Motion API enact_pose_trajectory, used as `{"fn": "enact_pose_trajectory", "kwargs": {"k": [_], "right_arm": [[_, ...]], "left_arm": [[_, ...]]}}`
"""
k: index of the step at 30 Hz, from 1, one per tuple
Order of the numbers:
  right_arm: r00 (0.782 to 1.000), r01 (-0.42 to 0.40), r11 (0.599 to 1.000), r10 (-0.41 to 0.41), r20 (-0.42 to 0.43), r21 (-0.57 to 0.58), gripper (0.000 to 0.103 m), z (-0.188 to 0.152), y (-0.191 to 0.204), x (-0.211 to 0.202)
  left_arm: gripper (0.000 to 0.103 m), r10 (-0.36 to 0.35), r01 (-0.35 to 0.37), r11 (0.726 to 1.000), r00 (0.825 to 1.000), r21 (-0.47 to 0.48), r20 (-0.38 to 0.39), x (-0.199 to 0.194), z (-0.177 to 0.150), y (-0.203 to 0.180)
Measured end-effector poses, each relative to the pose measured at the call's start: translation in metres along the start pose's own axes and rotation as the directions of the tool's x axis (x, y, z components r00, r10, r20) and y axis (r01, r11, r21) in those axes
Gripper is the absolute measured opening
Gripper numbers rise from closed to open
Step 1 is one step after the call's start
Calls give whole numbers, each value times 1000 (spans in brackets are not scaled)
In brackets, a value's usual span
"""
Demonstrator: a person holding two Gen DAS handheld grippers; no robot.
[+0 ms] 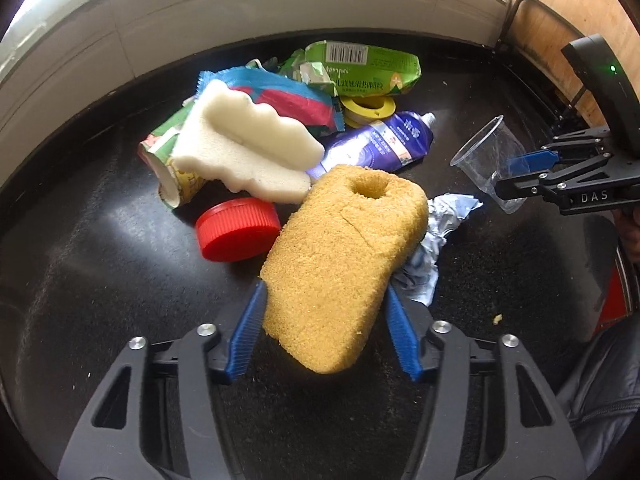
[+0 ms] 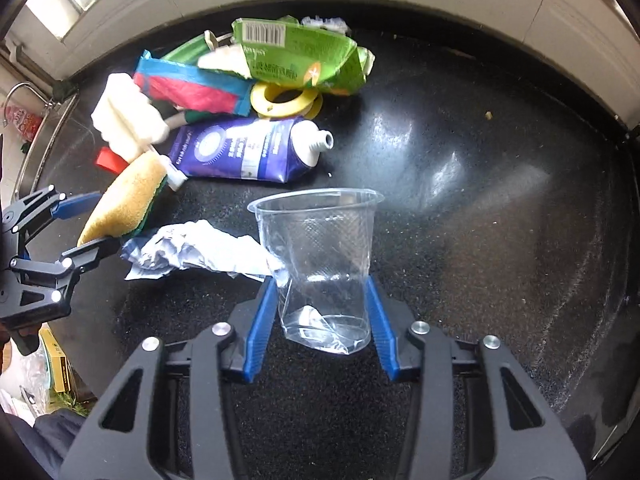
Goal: Collect trash
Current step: 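Grasp the yellow sponge with the left tool while the right tool grasps the clear cup, then carry sponge and cup to the floor bin and open both tools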
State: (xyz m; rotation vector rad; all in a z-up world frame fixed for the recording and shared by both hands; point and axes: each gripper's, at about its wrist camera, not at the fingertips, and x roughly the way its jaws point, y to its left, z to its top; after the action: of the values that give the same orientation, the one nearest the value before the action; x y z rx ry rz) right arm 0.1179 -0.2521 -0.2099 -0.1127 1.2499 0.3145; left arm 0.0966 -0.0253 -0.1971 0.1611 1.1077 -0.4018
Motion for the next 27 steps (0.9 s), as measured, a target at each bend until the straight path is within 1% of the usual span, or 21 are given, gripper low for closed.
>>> {"fn": "enact_pose_trajectory", "kwargs": {"k": [4,7,11,15,18,21,22,24,25,27], "right_arm": [[999,-17,1000,17,51,11,42,-10,-3,-29],[996,-19,1000,17,83,18,42,-16,-2,-50],[992,-16,1000,16,127,3,42,-22,4,-74],[989,-23,999,27,149,-27,42,-24,20,-95],[987,-27,997,38,158,-71,42,-21,39,-102],[984,-45,991,66,164,-128,42,-17,70,-105],[983,-60,986,85,164,-154,42,-16,86,-106],[980,-82,975,117,164,-205,42,-15,114,-105],[978,-93,966,134,162,-241,42,-13,135,-105],[973,-122,946,173,151,-302,42,-10,173,-103]], "left_arm": [[51,26,-25,997,999,-72,21,-29,-5,-4],[51,59,-54,990,998,-134,35,-57,-11,-9],[51,95,-85,978,994,-191,45,-84,-16,-16],[51,129,-110,964,990,-241,64,-106,-16,-20],[51,169,-137,943,982,-302,82,-125,-24,-13],[51,214,-166,916,972,-365,96,-142,-38,0],[51,233,-178,905,968,-387,99,-150,-45,5],[51,288,-221,874,953,-432,95,-167,-67,20],[51,313,-242,857,946,-455,86,-175,-79,27],[51,354,-275,811,934,-517,58,-193,-110,44]]}}
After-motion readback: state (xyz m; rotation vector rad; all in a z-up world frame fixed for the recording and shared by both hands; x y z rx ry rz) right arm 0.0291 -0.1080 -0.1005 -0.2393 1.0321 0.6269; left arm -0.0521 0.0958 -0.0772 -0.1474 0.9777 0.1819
